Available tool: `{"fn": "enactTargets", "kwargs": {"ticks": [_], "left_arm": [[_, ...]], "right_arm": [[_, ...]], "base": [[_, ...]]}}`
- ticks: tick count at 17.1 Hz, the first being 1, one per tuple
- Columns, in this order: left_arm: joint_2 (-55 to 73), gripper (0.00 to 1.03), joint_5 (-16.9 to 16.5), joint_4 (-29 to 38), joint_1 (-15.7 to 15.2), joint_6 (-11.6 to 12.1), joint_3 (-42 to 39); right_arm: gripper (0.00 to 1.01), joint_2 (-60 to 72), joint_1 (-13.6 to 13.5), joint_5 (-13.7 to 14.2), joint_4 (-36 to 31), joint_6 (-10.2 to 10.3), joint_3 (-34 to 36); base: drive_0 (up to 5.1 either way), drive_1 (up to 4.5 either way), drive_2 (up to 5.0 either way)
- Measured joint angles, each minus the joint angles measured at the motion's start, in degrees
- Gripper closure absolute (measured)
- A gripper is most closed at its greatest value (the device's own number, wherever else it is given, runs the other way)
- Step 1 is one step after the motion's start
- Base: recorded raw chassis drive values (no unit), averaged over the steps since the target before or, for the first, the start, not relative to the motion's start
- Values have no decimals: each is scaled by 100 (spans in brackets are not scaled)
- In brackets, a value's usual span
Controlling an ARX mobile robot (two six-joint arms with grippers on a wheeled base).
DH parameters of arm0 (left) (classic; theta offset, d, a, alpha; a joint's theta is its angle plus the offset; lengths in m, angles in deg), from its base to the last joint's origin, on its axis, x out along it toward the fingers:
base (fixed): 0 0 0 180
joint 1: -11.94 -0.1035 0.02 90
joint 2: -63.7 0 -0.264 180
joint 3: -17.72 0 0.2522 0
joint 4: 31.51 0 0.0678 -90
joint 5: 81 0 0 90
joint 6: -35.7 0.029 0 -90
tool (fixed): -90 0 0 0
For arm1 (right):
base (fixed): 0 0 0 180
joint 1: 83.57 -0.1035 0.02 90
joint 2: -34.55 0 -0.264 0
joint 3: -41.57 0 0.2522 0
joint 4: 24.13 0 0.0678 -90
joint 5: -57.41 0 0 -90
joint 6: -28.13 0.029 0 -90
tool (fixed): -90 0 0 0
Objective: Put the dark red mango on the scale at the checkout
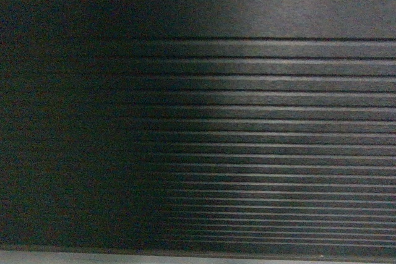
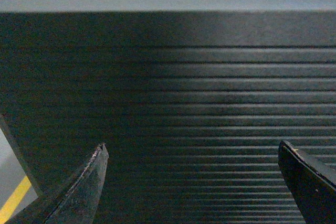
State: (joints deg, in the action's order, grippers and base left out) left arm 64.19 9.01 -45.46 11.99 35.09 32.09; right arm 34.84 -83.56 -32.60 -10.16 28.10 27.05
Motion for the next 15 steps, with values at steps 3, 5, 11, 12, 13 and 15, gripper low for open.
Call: {"fn": "enactTargets", "kwargs": {"ticks": [3,5,11,12,13,15], "left_arm": [[0,5,-2,-2,0,0,0],[0,5,0,-7,0,0,0],[0,5,2,-15,0,0,0],[0,5,0,-20,0,2,0],[0,5,0,-20,0,0,0],[0,5,0,-17,0,0,0]], "right_arm": [[3,0,0,0,-2,2,0],[3,0,0,-4,2,-2,0],[3,0,0,0,13,0,-2],[3,0,0,-2,13,0,0],[3,0,0,-2,15,0,0],[3,0,0,-2,11,0,0]], "base": [[0,0,0],[0,0,0],[0,0,0],[0,0,0],[0,0,0],[0,0,0]]}}
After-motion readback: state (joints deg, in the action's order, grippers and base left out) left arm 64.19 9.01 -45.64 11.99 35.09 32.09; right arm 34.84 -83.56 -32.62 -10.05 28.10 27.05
